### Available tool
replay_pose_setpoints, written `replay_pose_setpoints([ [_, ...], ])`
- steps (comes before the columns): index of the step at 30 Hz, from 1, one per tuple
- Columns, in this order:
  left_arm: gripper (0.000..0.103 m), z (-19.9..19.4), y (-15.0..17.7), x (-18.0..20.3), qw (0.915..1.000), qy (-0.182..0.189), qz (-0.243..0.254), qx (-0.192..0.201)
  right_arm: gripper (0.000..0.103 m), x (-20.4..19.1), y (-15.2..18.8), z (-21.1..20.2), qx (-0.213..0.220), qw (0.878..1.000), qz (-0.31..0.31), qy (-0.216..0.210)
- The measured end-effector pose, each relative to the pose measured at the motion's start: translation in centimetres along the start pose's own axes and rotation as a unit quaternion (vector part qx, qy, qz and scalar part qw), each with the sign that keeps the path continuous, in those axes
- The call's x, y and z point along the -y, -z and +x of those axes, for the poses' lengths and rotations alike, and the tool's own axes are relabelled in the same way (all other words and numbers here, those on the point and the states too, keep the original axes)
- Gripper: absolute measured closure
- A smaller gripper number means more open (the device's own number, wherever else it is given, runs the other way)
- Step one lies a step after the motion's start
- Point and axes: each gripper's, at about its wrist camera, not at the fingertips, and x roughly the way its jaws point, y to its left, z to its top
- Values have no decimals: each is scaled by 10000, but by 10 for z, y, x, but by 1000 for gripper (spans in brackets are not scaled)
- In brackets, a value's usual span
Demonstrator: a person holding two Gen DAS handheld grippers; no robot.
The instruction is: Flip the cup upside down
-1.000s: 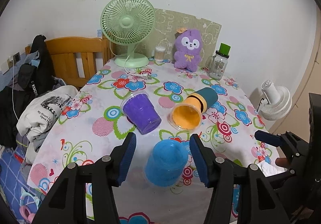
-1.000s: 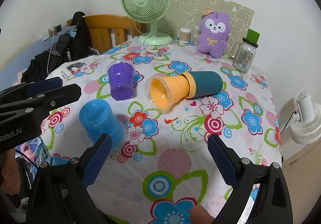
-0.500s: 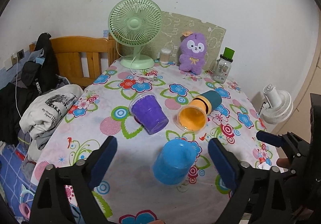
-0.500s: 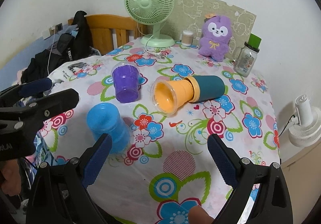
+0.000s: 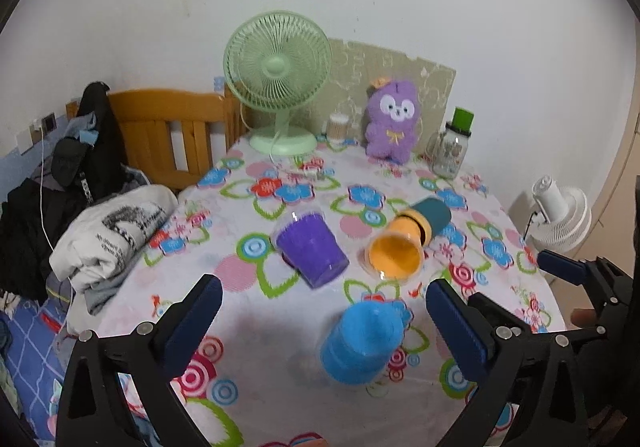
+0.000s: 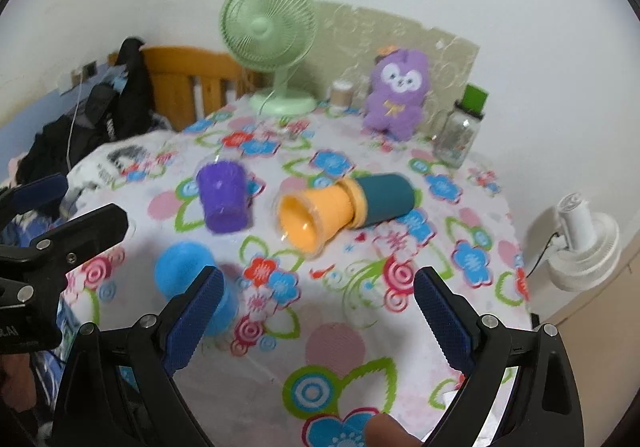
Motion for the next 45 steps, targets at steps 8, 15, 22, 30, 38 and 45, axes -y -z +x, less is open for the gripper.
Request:
replay_pose_setpoints([
  [8, 0, -13, -16, -5, 9994, -69, -3, 345, 6, 10, -17, -23, 364, 9987, 227, 273],
  [15, 0, -24, -26, -5, 9982, -109, 51, 595, 6, 5, -26, -39, 618, 9972, 254, 332],
  [22, 0, -35, -35, -10, 9965, -146, 12, 822, 1, -5, -35, -53, 888, 9948, 216, 439],
  [30, 0, -49, -42, -21, 9939, -231, -78, 1072, 1, -3, -44, -62, 1041, 9926, 334, 533],
  [38, 0, -60, -52, -26, 9906, -318, -84, 1327, 1, -2, -54, -81, 1396, 9877, 385, 584],
  [45, 0, -61, -51, -24, 9900, -295, -52, 1376, 0, -4, -55, -89, 1558, 9853, 355, 596],
])
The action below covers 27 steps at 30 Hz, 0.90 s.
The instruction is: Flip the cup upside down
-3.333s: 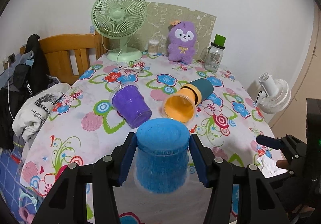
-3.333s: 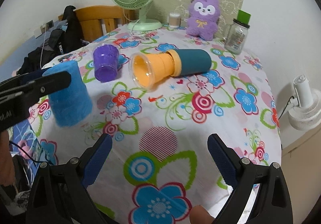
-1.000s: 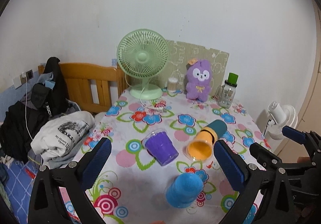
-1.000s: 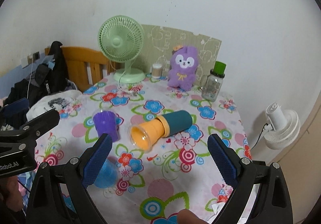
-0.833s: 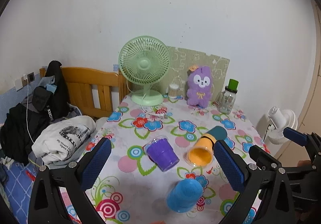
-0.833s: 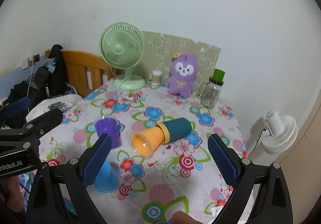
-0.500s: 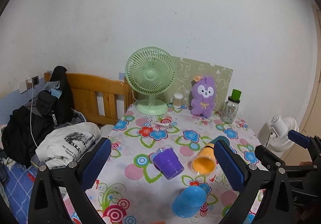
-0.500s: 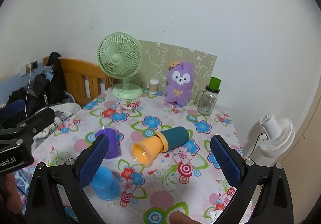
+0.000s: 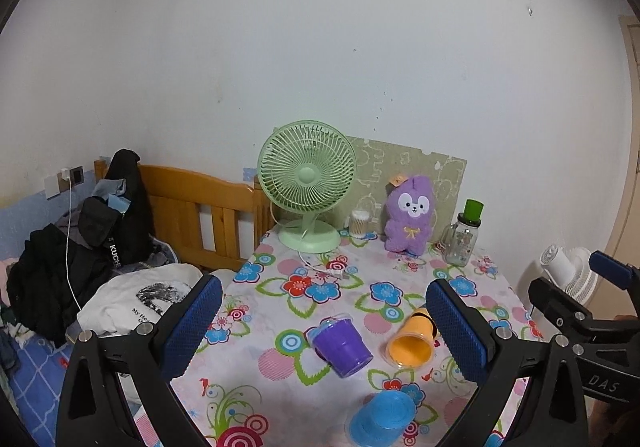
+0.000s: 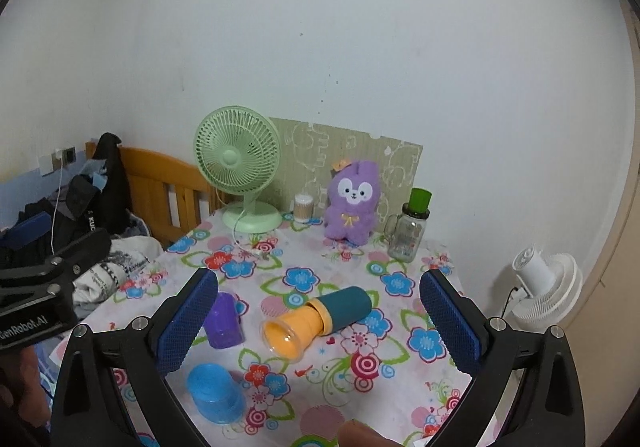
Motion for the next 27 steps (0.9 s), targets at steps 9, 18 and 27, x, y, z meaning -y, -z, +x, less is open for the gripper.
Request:
replay_pose_setpoints([
  [9, 0, -1, -2, 2, 10000, -6, 49, 61, 0, -1, -2, -2, 49, 10000, -10, 9],
  [18, 0, 0, -1, 1, 10000, 2, 56, 20, 0, -3, -2, -2, 33, 10000, -19, -7],
  [27, 0, 3, 0, 2, 10000, 20, 29, -39, 0, -4, -2, 0, 27, 10000, -18, -31],
])
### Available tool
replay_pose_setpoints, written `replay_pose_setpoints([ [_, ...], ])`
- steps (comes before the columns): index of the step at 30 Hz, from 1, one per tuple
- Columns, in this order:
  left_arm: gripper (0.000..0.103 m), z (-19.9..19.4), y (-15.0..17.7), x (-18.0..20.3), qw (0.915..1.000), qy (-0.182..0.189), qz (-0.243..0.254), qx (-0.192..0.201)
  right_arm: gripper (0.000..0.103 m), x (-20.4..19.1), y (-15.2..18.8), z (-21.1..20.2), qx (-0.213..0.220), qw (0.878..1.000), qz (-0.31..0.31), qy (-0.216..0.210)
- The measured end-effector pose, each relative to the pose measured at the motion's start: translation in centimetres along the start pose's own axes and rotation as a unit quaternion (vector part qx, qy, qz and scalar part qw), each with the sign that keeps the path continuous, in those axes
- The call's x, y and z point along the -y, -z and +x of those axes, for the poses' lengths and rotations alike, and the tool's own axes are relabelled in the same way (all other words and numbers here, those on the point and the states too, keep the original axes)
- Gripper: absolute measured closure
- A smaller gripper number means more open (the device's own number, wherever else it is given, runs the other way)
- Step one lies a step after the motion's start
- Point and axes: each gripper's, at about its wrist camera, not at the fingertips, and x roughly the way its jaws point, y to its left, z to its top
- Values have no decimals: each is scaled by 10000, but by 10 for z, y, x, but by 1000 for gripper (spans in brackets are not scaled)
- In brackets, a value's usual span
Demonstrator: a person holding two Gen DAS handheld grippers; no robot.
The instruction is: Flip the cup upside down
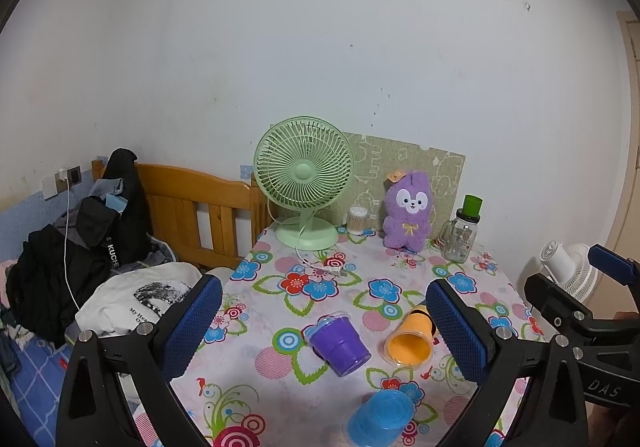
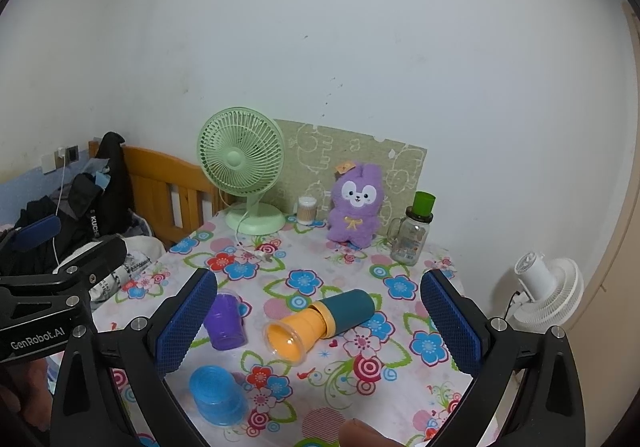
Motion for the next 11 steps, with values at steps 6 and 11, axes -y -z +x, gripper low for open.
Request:
replay_pose_setpoints([
  [6, 0, 0, 1, 0, 10000, 5, -3, -7, 0, 0, 0, 0, -4, 10000, -6, -6],
  [11, 0, 0, -1, 2, 10000, -23, 80, 24, 0, -1, 2, 3, -27, 10000, -18, -26],
])
